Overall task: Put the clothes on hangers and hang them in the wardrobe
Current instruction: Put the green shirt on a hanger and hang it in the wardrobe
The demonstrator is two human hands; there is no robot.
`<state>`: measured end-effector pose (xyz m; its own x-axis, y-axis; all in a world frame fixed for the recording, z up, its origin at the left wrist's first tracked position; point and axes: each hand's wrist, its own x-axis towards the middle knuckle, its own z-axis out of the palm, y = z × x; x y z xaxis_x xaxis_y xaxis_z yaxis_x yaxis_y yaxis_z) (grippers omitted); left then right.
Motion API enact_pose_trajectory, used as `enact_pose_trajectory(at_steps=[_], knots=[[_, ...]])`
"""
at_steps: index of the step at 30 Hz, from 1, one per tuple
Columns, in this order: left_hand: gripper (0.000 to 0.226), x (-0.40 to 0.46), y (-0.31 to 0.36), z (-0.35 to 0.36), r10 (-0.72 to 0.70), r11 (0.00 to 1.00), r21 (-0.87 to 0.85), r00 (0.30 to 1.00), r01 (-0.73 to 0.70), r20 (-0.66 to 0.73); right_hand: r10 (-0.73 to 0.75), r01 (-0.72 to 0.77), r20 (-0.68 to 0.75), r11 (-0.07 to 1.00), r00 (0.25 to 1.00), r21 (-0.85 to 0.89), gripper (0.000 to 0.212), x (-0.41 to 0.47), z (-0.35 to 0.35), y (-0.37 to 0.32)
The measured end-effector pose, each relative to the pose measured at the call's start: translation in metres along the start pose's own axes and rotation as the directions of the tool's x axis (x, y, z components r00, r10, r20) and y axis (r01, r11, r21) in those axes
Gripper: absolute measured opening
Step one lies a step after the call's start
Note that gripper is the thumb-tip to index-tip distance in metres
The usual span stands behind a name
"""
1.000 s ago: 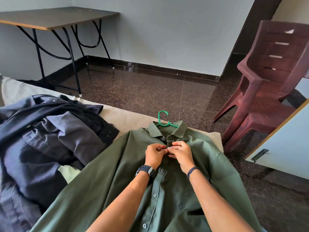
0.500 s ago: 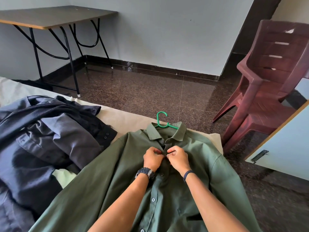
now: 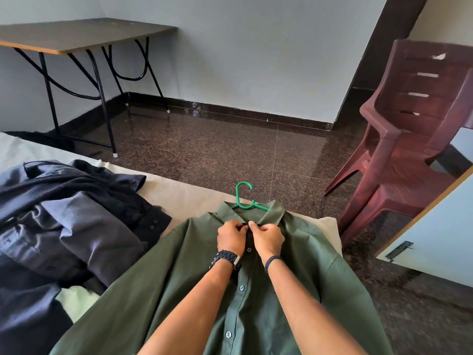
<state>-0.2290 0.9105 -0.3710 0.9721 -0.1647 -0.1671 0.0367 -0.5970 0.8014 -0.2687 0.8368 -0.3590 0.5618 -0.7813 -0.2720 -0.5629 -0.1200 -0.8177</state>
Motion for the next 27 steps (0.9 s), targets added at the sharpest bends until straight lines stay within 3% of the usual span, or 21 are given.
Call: enact_pose_trajectory(at_steps=[4, 7, 10, 14, 17, 20, 24, 27], knots=[[0.017, 0.01, 0.003, 0.005, -0.047, 0.987, 0.153, 0.999, 0.044, 0.018, 0.079, -0.08, -0.022, 0.997, 0.997, -0.02, 0.047, 0.012, 0.005, -0.004], [0.015, 0.02, 0.003, 0.01, -0.041, 0.968, 0.25, 0.999, 0.032, 0.034, 0.109, -0.113, -0.032, 0.984, 0.993, -0.141, 0.051, 0.02, 0.004, -0.01], [0.017, 0.025, 0.002, 0.014, -0.019, 0.942, 0.335, 0.999, 0.002, 0.048, 0.087, -0.086, -0.01, 0.967, 0.996, -0.241, 0.041, 0.026, 0.005, -0.014], [0.02, 0.027, -0.005, 0.017, 0.015, 0.946, 0.323, 0.997, -0.038, 0.076, 0.063, -0.051, 0.073, 0.988, 0.995, -0.145, 0.022, 0.044, 0.018, 0.001], [0.015, 0.031, -0.013, 0.014, 0.004, 0.984, 0.176, 0.995, -0.022, 0.103, 0.056, -0.059, 0.112, 0.998, 0.992, 0.02, 0.019, 0.038, 0.011, 0.003], [0.022, 0.032, -0.016, 0.009, -0.101, 0.988, -0.103, 0.987, 0.114, 0.122, 0.073, -0.116, 0.198, 0.969, 0.977, 0.219, 0.021, 0.029, 0.001, -0.002], [0.02, 0.02, -0.012, 0.0, -0.161, 0.802, -0.546, 0.967, 0.244, 0.196, 0.022, -0.13, 0.281, 0.919, 0.959, 0.372, 0.02, 0.02, -0.009, -0.001], [0.016, 0.007, -0.007, -0.008, -0.099, 0.715, -0.663, 0.97, 0.223, 0.22, -0.026, -0.106, 0.292, 0.898, 0.956, 0.427, 0.017, 0.013, -0.017, -0.002]])
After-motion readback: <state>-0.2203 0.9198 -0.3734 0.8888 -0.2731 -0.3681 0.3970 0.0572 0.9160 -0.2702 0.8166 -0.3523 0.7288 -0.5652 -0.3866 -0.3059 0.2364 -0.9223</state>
